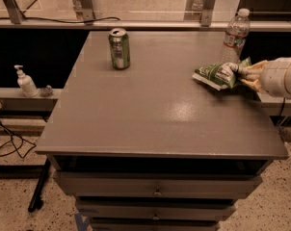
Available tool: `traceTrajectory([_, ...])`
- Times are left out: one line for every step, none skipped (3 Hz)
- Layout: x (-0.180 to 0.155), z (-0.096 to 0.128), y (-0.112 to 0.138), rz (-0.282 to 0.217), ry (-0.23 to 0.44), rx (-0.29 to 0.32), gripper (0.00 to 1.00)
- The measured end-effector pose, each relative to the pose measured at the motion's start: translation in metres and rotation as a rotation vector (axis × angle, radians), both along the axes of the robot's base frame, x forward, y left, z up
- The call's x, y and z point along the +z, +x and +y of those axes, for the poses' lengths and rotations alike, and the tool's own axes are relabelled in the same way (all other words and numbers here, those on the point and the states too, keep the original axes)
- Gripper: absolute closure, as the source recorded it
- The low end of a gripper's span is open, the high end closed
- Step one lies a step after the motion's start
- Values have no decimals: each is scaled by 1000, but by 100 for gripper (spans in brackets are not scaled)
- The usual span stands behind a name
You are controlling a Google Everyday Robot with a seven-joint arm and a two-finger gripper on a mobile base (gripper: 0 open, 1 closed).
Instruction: Move green jalapeno chip bag near water bottle
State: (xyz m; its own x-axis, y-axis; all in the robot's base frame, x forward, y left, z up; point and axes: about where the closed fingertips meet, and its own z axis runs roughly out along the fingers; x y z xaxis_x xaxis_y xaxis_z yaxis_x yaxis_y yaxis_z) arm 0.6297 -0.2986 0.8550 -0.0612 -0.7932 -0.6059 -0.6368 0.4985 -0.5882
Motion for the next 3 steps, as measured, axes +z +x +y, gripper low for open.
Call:
traceTrajectory([1, 3, 2, -3, 3, 3, 12])
traceTrajectory([6, 6, 2, -9, 6, 7, 0])
traceTrajectory([11, 9, 2, -15, 7, 13, 0])
